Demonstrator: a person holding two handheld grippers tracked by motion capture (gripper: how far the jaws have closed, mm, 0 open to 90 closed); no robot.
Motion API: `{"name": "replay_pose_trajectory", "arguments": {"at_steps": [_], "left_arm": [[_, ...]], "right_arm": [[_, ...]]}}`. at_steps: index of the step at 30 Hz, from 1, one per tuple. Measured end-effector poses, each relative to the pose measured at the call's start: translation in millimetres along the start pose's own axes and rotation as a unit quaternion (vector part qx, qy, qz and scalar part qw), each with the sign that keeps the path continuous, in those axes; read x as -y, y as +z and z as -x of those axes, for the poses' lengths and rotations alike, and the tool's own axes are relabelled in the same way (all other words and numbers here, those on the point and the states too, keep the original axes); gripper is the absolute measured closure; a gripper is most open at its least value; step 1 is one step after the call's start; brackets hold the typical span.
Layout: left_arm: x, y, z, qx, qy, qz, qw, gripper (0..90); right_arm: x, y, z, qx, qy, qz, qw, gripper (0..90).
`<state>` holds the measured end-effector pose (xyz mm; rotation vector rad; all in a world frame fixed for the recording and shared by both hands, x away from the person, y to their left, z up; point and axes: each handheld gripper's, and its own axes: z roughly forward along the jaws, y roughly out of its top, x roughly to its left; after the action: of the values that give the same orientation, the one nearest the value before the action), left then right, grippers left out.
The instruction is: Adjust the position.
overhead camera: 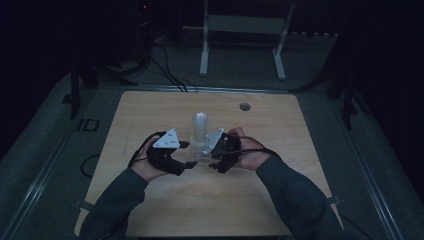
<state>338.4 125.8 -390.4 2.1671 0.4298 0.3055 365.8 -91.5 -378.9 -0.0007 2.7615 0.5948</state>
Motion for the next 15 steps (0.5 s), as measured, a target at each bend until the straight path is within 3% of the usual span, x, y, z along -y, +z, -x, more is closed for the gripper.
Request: {"name": "replay_pose_trajectory", "arguments": {"at_steps": [15], "left_arm": [[-6.8,5.7,4.2,-0.014,0.028,-0.048,0.9983,27.4]], "right_arm": [[-2.7,2.7,-1.9,0.001,-0.014,-0.026,0.9996,31.0]]}}
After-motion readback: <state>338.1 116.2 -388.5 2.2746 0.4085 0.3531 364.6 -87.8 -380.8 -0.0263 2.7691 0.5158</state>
